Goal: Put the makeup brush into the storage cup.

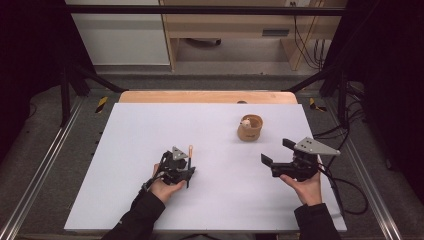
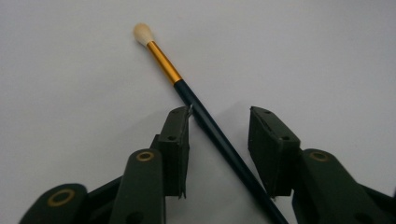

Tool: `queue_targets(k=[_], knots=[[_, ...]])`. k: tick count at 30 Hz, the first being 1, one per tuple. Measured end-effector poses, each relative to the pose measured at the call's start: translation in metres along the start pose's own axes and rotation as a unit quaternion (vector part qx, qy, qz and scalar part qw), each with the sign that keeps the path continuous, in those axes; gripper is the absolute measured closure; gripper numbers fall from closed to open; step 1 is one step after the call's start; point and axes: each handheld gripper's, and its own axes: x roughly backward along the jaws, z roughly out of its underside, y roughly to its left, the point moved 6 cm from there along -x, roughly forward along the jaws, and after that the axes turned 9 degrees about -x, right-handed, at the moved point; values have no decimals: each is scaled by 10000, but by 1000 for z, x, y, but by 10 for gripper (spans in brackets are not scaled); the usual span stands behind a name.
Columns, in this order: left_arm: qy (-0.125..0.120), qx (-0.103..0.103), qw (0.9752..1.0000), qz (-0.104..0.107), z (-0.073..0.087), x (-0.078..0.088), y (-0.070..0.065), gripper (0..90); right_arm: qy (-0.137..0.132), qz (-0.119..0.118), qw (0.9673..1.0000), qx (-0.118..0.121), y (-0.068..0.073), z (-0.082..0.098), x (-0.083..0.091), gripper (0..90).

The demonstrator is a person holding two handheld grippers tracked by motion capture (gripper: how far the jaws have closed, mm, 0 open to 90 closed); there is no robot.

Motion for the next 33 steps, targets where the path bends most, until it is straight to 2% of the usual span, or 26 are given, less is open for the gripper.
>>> queue_targets(k=[7,14,21,31,33], knots=[[17,-10,10000,-41,0,0,0,675,-2,13,10000,-10,0,0,0,42],[22,49,10000,13,0,1,0,752,-23,14,10000,-22,-1,-1,1,42],[85,15,10000,12,1,2,1,811,-16,19,10000,-16,-1,-1,1,42],[115,-2,9999,31,1,2,1,830,-26,17,10000,-28,-1,-1,1,41],[109,6,9999,51,1,3,1,805,-28,17,10000,-27,-1,-1,2,41]])
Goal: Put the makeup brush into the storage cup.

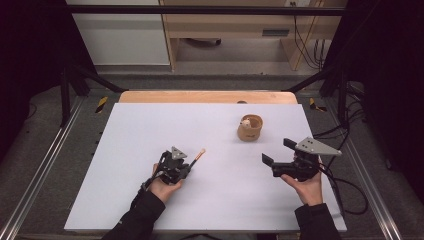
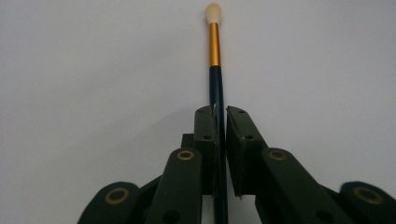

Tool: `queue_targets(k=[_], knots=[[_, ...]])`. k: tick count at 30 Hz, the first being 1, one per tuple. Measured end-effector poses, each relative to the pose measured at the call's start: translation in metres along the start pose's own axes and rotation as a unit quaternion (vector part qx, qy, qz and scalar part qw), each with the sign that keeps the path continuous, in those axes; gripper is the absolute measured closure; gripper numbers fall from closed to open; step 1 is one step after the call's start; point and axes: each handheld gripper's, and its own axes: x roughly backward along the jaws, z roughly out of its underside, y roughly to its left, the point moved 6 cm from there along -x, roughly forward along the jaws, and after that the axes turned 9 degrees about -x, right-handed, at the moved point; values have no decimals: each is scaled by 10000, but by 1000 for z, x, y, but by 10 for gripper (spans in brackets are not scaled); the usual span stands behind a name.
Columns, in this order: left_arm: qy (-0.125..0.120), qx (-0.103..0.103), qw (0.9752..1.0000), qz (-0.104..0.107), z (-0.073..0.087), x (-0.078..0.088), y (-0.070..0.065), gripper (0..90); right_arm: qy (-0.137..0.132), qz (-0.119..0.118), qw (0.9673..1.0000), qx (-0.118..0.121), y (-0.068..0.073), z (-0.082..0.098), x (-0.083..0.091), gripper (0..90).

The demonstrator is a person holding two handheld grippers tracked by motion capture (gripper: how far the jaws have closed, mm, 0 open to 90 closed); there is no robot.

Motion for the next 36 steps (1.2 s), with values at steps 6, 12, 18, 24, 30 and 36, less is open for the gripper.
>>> queue_targets(k=[6,12,18,24,30,36], knots=[[-177,31,9998,45,-5,12,2,706,-36,-4,10000,10,-1,-1,1,42],[-170,-57,9998,100,-11,23,4,544,-34,1,10000,3,-1,-2,2,41],[-186,-188,9995,188,-20,35,3,386,-51,12,10000,-6,-1,-2,3,41],[-10,-392,9988,297,-28,42,6,296,-53,2,10000,-26,-1,-2,3,42],[9,-441,9986,292,-38,44,12,245,-51,10,10000,-27,-1,-2,3,42],[149,-611,9974,342,-45,37,10,195,-49,5,10000,-23,-1,-3,3,42]])
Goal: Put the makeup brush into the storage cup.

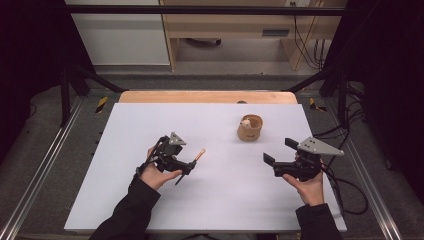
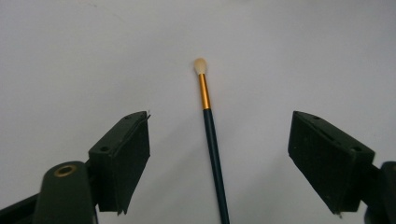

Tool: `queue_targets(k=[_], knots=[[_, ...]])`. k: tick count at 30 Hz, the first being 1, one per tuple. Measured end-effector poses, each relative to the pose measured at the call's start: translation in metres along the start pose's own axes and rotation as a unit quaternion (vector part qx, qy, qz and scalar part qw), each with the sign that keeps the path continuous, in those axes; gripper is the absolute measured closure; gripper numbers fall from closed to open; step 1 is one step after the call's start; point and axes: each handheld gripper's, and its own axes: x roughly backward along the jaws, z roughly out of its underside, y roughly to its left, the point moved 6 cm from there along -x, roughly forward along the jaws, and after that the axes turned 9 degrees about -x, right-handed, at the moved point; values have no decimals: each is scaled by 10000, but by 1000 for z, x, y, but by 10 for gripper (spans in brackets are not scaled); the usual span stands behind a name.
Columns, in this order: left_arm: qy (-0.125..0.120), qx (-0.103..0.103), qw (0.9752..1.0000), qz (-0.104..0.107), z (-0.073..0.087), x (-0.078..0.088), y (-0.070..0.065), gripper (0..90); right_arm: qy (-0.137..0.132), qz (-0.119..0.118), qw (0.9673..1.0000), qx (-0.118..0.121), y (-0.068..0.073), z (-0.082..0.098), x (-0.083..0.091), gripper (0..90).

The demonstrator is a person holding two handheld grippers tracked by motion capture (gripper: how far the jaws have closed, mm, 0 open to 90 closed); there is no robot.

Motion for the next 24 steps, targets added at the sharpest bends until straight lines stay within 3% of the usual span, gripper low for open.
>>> queue_targets(k=[12,24], knots=[[370,-114,9993,-12,-7,-17,3,209,2,-15,10000,-15,0,0,0,43],[833,-250,9961,170,-2,-37,4,424,16,-29,10000,-13,0,0,-1,43]])
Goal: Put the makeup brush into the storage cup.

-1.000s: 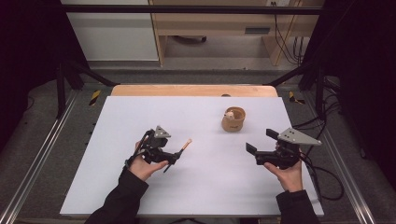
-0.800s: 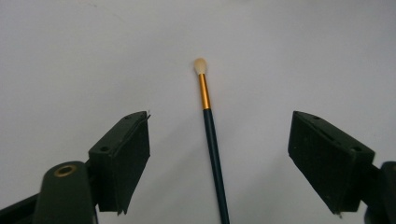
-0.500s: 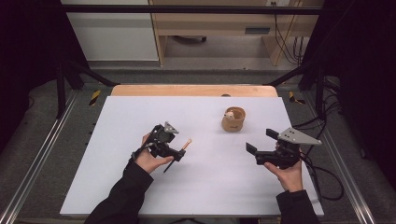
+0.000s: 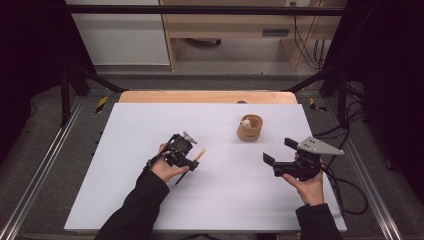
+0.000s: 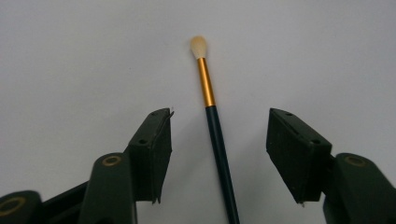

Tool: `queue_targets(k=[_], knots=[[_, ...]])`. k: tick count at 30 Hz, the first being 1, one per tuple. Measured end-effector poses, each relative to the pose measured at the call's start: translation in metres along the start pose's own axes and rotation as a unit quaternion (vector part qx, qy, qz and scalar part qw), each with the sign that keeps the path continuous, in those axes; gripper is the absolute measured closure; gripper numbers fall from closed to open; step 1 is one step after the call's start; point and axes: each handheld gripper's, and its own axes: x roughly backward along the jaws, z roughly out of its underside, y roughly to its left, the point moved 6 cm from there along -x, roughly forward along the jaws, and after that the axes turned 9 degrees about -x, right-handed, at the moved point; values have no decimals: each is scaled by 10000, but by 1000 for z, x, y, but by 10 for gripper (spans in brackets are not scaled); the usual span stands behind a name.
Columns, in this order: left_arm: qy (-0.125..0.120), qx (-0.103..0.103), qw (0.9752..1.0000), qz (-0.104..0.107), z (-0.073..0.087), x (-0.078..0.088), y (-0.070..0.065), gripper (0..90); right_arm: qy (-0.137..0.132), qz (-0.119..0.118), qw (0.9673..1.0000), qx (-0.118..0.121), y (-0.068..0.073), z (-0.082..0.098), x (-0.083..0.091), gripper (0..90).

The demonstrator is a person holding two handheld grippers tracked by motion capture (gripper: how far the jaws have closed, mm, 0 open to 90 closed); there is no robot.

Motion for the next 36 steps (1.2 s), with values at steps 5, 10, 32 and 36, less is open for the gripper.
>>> queue_targets(k=[5,10,32,36], knots=[[81,-3,10000,36,0,-6,0,500,14,-4,10000,-11,0,0,0,43],[200,6,9998,81,2,-12,1,546,19,-5,10000,-16,1,1,-1,43],[426,15,9990,145,6,-21,-2,753,49,-20,10000,-4,1,2,-2,43],[438,17,9989,141,6,-21,-3,764,44,-23,10000,3,1,1,-2,43]])
